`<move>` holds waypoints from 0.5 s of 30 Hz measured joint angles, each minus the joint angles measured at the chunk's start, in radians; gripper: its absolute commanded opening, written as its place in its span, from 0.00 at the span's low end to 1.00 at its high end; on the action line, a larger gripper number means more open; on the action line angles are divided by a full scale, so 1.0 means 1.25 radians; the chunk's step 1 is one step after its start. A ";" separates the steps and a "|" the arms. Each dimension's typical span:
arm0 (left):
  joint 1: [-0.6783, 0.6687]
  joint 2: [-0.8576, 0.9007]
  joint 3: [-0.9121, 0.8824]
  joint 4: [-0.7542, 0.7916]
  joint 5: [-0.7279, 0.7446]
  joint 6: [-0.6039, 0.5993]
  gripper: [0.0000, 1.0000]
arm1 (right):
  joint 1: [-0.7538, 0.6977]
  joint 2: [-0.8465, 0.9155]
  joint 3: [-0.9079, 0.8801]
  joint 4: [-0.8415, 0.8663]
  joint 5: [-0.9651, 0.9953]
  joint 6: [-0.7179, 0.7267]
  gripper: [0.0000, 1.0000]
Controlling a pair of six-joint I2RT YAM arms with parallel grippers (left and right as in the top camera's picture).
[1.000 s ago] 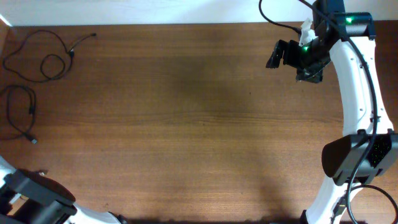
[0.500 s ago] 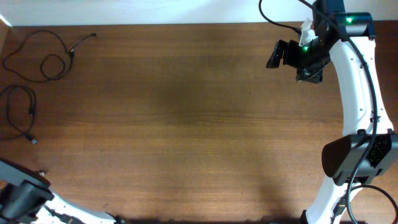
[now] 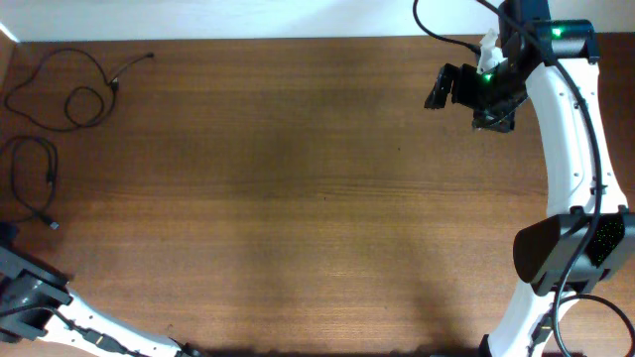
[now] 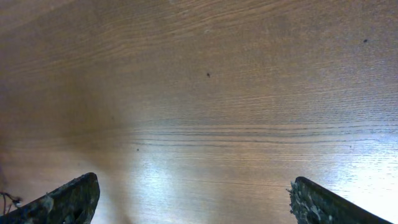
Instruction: Untangle cables
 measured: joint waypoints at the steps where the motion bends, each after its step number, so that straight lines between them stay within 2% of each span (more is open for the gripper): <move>1: 0.000 0.000 0.000 -0.012 0.000 -0.005 0.00 | 0.000 0.000 0.000 0.000 0.000 0.000 0.98; 5: 0.000 -0.035 0.000 -0.030 0.026 -0.028 0.00 | 0.000 0.000 0.000 -0.003 0.000 0.000 0.99; 8: 0.000 -0.131 -0.001 -0.013 0.089 -0.037 0.00 | 0.000 0.000 0.000 -0.003 0.000 0.000 0.98; 11: 0.000 -0.290 0.001 0.037 0.224 -0.055 0.00 | 0.000 0.000 0.000 -0.004 0.000 0.000 0.98; 12: 0.001 -0.352 0.001 0.061 0.310 -0.074 0.00 | 0.000 0.000 0.000 -0.005 0.000 0.000 0.98; 13: 0.000 -0.411 0.004 0.072 0.393 -0.098 0.08 | 0.001 0.000 0.000 -0.008 0.000 0.000 0.98; 14: -0.001 -0.450 0.008 0.076 0.456 -0.121 0.25 | 0.003 0.000 0.000 -0.009 0.000 0.000 0.98; 15: -0.003 -0.490 0.011 0.077 0.540 -0.152 0.38 | 0.006 0.000 0.000 -0.010 0.000 0.000 0.98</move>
